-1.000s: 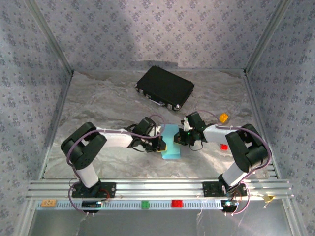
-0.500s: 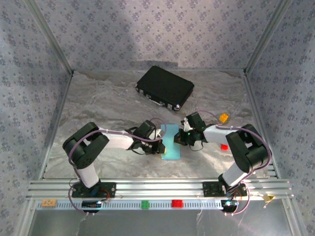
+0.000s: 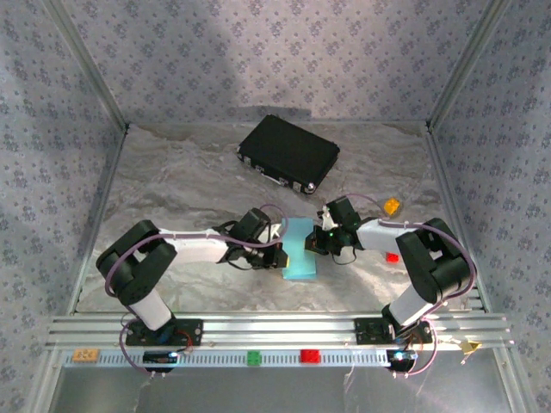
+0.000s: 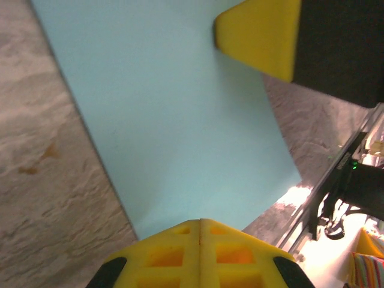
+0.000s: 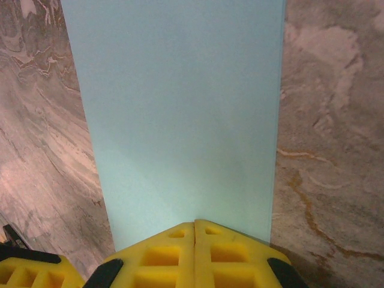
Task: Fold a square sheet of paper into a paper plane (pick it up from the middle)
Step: First fold the square sheet of paper in half at the center of the table.
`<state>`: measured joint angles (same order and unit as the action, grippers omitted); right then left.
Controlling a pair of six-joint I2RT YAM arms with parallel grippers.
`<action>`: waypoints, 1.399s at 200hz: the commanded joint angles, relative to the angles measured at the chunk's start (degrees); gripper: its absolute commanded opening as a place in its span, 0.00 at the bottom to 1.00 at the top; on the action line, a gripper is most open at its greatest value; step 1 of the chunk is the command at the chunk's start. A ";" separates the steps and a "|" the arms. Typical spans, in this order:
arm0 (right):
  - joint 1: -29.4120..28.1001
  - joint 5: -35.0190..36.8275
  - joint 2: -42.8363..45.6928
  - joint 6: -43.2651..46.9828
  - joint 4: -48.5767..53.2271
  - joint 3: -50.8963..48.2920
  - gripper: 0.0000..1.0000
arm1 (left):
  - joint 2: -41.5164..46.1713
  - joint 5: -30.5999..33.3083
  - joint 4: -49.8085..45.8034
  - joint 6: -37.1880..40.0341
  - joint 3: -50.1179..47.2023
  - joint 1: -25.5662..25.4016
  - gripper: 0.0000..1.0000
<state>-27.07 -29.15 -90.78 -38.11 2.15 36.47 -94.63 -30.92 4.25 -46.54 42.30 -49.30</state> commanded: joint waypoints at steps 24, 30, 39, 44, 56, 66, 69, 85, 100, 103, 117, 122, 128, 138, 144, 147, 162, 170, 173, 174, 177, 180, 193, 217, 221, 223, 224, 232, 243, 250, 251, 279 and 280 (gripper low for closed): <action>0.66 5.84 -1.07 -0.12 6.46 -2.54 0.00 | -4.82 -4.14 4.82 -1.89 -0.13 -0.63 0.00; 0.68 5.86 -1.15 -0.12 6.61 -2.59 0.00 | -5.10 -4.23 4.96 -1.88 -0.69 -0.62 0.00; 0.70 5.79 -1.21 -0.12 6.49 -2.63 0.00 | -5.44 -4.27 4.93 -1.74 -1.40 -0.72 0.00; 0.70 5.84 -1.22 -0.12 6.52 -2.63 0.00 | -5.48 -4.39 4.74 -1.63 -1.81 -0.71 0.00; 0.70 6.01 -1.24 -0.12 6.55 -2.74 0.00 | -5.24 -4.17 4.00 -0.92 -2.86 -0.80 0.00; 0.79 6.11 -1.37 -0.05 6.58 -2.72 0.00 | -4.65 -3.77 2.52 -0.12 -3.54 -1.03 0.00; 0.79 6.12 -1.45 -0.04 6.57 -2.80 0.00 | -4.42 -3.41 1.99 0.28 -3.69 -1.06 0.00; 0.79 6.12 -1.66 -0.04 6.40 -2.72 0.00 | -3.03 -2.14 -0.92 2.17 -4.31 -1.54 0.00; 0.78 5.95 -1.95 0.01 6.36 -2.59 0.00 | -1.70 -1.24 -3.29 3.92 -4.42 -2.06 0.00; 0.79 5.94 -1.96 0.03 6.33 -2.55 0.00 | -1.48 -1.03 -3.74 4.30 -4.42 -2.22 0.00; 0.80 6.01 -1.94 0.05 6.42 -2.45 0.00 | -0.50 -0.26 -5.28 5.86 -4.43 -2.64 0.00; 0.76 5.96 -2.02 0.05 6.45 -2.39 0.00 | -0.16 0.12 -5.93 6.27 -4.41 -2.75 0.00; 0.79 5.94 -2.04 0.09 6.49 -2.31 0.00 | 0.34 0.53 -6.55 6.61 -4.51 -2.79 0.00; 0.79 5.97 -1.95 0.14 6.61 -2.29 0.00 | 1.14 0.93 -7.06 7.06 -4.84 -2.91 0.00; 0.75 6.02 -1.99 0.14 6.62 -2.29 0.00 | 1.51 1.34 -7.50 7.30 -4.86 -2.97 0.00; 0.76 6.02 -1.96 0.14 6.68 -2.35 0.00 | 1.78 1.50 -7.74 7.46 -4.86 -2.99 0.00; 0.79 6.08 -1.90 0.22 6.76 -2.19 0.00 | 2.98 2.34 -8.76 7.95 -4.57 -3.21 0.00; 0.70 6.09 -2.02 0.39 6.88 -2.06 0.00 | 3.95 2.69 -9.13 8.08 -4.37 -3.26 0.00; 0.70 6.05 -1.96 0.42 6.96 -2.05 0.00 | 4.32 2.85 -9.12 7.93 -4.26 -3.27 0.00; 0.70 6.08 -1.95 0.46 6.97 -2.03 0.00 | 4.39 2.86 -9.10 7.95 -4.30 -3.31 0.00; 0.70 6.05 -1.97 0.53 7.01 -2.04 0.00 | 4.97 2.95 -8.97 7.80 -4.19 -3.34 0.00; 0.70 5.99 -2.00 0.62 7.06 -1.93 0.00 | 5.49 2.97 -8.91 7.67 -4.16 -3.35 0.00; 0.61 5.79 -1.87 1.26 7.34 -1.45 0.00 | 8.24 3.87 -8.54 6.85 -3.99 -3.35 0.00; 0.35 5.17 -1.76 2.56 7.76 -0.02 0.00 | 13.36 7.63 -9.64 6.29 -3.29 -2.94 0.00; 0.27 5.15 -1.73 3.75 8.00 0.30 0.00 | 13.91 8.31 -9.84 6.06 -3.25 -2.72 0.00; 0.26 5.15 -1.76 3.81 8.21 0.58 0.00 | 14.16 8.61 -9.93 5.93 -3.19 -2.51 0.00; 0.26 5.15 -1.76 3.91 8.21 0.69 0.00 | 14.27 8.69 -9.95 5.89 -3.15 -2.40 0.00; 0.01 5.06 -2.07 4.53 8.85 1.77 0.00 | 14.94 9.07 -9.94 5.46 -3.02 -1.34 0.00; -0.38 5.02 -1.63 4.71 9.78 2.92 0.00 | 15.40 8.13 -8.53 5.01 -3.02 0.54 0.00; -0.83 5.23 -0.69 4.54 10.07 3.40 0.00 | 15.35 7.77 -7.56 4.40 -2.90 1.83 0.00; -0.86 5.28 -0.52 4.45 10.11 3.46 0.00 | 15.31 7.74 -7.49 4.29 -2.82 2.06 0.00; -2.67 9.64 8.33 1.77 10.45 3.79 0.06 | 14.37 6.24 -5.91 4.25 0.31 6.13 0.00; -2.70 9.81 8.69 1.39 10.48 3.74 0.06 | 14.29 6.27 -6.01 4.26 0.45 6.18 0.00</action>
<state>-28.58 -25.17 -89.12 -35.51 8.60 39.16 -79.85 -24.38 -3.16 -41.69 38.63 -45.58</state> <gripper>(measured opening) 0.052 0.044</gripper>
